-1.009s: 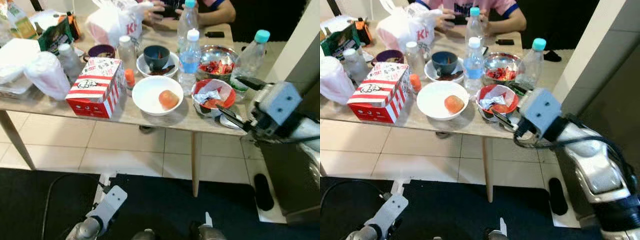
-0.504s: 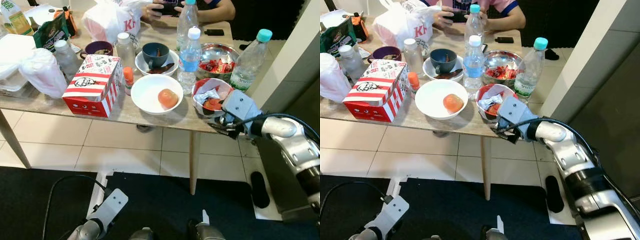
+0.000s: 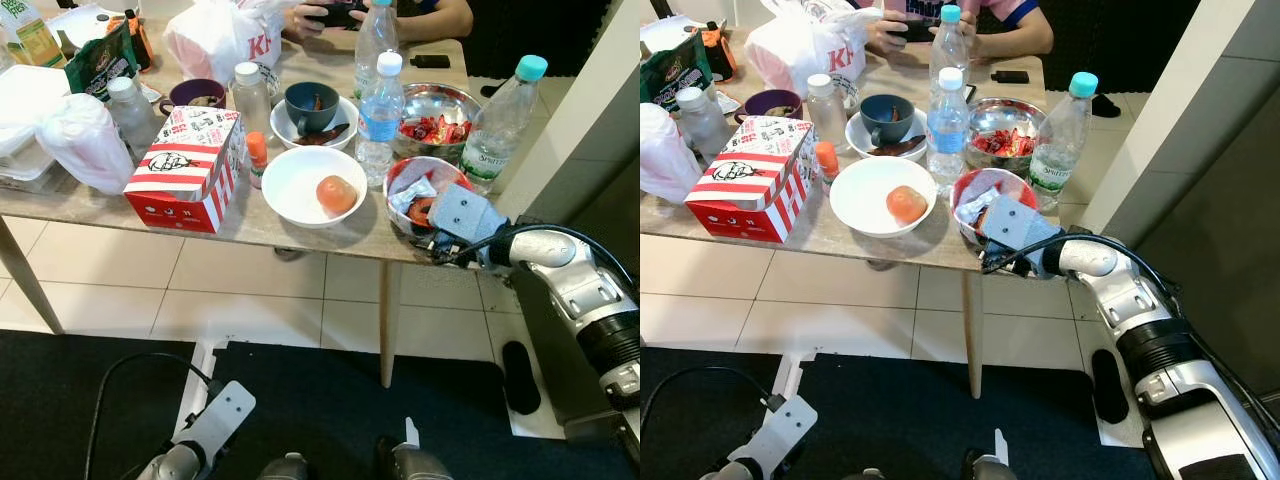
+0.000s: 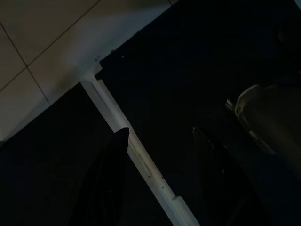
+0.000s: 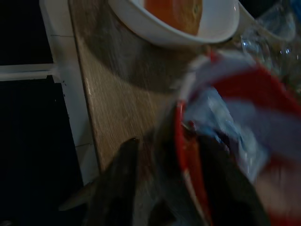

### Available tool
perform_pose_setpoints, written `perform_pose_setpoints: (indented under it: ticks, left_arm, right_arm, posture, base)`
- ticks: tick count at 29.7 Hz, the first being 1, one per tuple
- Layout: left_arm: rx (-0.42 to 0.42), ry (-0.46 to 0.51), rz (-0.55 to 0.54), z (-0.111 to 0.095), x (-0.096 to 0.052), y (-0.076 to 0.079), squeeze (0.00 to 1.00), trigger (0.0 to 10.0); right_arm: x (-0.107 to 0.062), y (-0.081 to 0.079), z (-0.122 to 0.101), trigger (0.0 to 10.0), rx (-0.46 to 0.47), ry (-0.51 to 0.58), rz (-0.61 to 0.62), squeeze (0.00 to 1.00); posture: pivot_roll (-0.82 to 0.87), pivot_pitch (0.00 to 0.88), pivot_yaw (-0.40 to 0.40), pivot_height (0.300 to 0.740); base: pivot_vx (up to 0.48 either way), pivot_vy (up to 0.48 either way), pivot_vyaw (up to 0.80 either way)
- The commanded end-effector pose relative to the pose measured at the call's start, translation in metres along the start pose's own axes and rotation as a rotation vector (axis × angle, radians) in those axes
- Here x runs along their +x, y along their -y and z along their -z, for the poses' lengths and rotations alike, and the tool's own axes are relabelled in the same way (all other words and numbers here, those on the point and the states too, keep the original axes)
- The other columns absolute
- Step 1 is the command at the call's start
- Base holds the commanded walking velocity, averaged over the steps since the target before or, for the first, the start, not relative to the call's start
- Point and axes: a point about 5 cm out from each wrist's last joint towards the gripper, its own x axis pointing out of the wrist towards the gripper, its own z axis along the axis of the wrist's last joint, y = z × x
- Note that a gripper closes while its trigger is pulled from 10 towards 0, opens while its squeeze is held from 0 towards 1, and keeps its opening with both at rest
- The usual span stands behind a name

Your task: Restocking fridge

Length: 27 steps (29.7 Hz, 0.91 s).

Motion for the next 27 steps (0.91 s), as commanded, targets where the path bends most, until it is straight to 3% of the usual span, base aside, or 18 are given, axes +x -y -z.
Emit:
perform_pose_setpoints:
  ticks: [1, 15, 16, 20, 27]
  left_arm:
    - [0.0, -0.015, 0.028, 0.004, 0.0, 0.012, 0.0, 10.0]
    - [0.005, -0.021, 0.034, 0.006, 0.001, 0.014, 0.0, 10.0]
    - [0.005, -0.022, 0.034, 0.006, 0.001, 0.014, 0.0, 10.0]
    - [0.007, -0.026, 0.037, 0.007, 0.001, 0.014, 0.0, 10.0]
    - [0.007, -0.029, 0.041, 0.007, 0.002, 0.016, 0.0, 10.0]
  right_arm:
    - [0.0, -0.001, -0.001, 0.0, -0.008, 0.01, -0.012, 0.0]
    - [-0.002, 0.003, -0.013, 0.0, -0.069, 0.089, 0.005, 0.0]
    - [-0.003, 0.003, -0.017, 10.0, -0.078, 0.111, 0.004, 0.0]
    - [-0.01, -0.001, -0.036, 10.0, -0.099, 0.25, -0.036, 0.0]
    - [-0.02, 0.001, -0.05, 10.0, -0.179, 0.274, -0.043, 0.0]
  posture:
    - [-0.02, 0.2, -0.028, 0.727]
    - [-0.03, 0.198, -0.027, 0.727]
    - [-0.03, 0.198, -0.027, 0.727]
    - [-0.03, 0.198, -0.028, 0.727]
    - [-0.03, 0.196, -0.031, 0.727]
  base:
    - [0.0, 0.0, 0.0]
    - [0.0, 0.0, 0.0]
    - [0.0, 0.0, 0.0]
    - [0.0, 0.0, 0.0]
    - [0.0, 0.0, 0.0]
